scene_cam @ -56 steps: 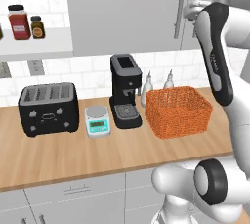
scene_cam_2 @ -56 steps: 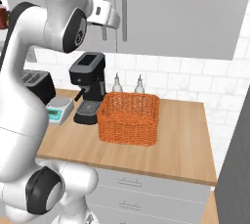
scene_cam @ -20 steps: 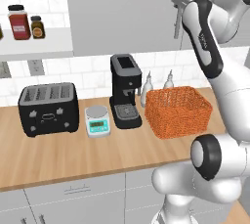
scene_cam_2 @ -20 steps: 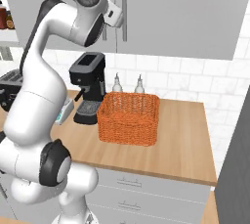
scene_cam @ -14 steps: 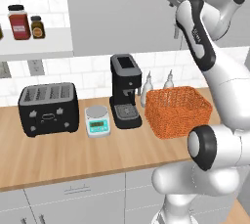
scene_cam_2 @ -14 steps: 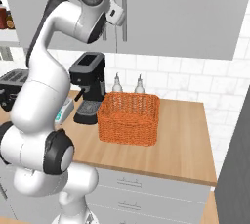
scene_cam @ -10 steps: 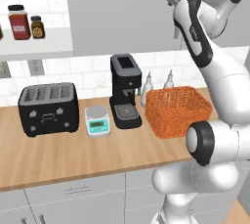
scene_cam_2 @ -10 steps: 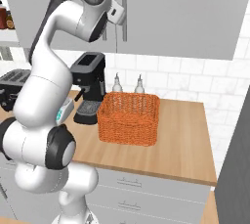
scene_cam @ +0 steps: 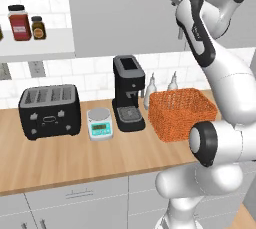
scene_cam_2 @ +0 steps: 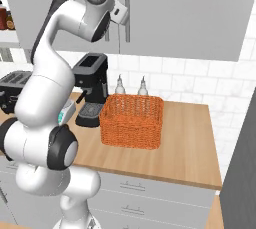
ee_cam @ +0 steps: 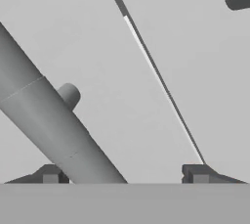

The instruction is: Open the cabinet, pick up the bread from the cabinet and place it in the basket. Then move the basket to the dining counter.

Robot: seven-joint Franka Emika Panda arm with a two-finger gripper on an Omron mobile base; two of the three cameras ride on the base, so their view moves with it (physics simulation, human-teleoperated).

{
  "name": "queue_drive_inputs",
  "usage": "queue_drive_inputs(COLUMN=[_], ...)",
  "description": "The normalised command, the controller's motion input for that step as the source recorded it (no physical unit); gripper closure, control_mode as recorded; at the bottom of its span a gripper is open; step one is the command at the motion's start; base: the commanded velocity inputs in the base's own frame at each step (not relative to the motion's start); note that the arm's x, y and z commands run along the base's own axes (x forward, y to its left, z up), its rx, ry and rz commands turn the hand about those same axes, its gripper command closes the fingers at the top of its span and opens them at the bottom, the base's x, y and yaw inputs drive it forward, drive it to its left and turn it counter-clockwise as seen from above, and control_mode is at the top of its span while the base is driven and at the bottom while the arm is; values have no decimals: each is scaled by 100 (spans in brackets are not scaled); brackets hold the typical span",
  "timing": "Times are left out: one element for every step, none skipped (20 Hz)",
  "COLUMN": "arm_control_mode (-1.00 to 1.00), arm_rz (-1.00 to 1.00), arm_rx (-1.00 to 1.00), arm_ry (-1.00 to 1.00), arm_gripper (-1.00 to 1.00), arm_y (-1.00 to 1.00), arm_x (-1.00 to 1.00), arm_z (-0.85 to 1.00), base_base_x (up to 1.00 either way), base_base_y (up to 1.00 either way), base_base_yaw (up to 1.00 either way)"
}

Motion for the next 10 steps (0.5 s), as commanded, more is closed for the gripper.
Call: queue_drive_inputs(arm_control_mode=[-100,-100,-100,-100,-100,-100,-100,-100,-100,-100], arm_rz=[0,0,0,0,0,0,0,0,0,0], arm_rx=[0,0,0,0,0,0,0,0,0,0], arm_ry=[-3,-3,-2,-2,-2,-2,-2,-2,-3,-2], arm_gripper=[100,100,100,100,100,100,100,100,100,100], arm_y=[1,9,13,19,21,22,22,21,21,20], arm_x=[14,21,31,43,51,50,46,41,26,10], arm_z=[-9,-8,-6,-4,0,0,0,0,0,0], base_base_x=[0,0,0,0,0,0,0,0,0,0], base_base_y=[0,0,0,0,0,0,0,0,0,0], base_base_yaw=[0,0,0,0,0,0,0,0,0,0])
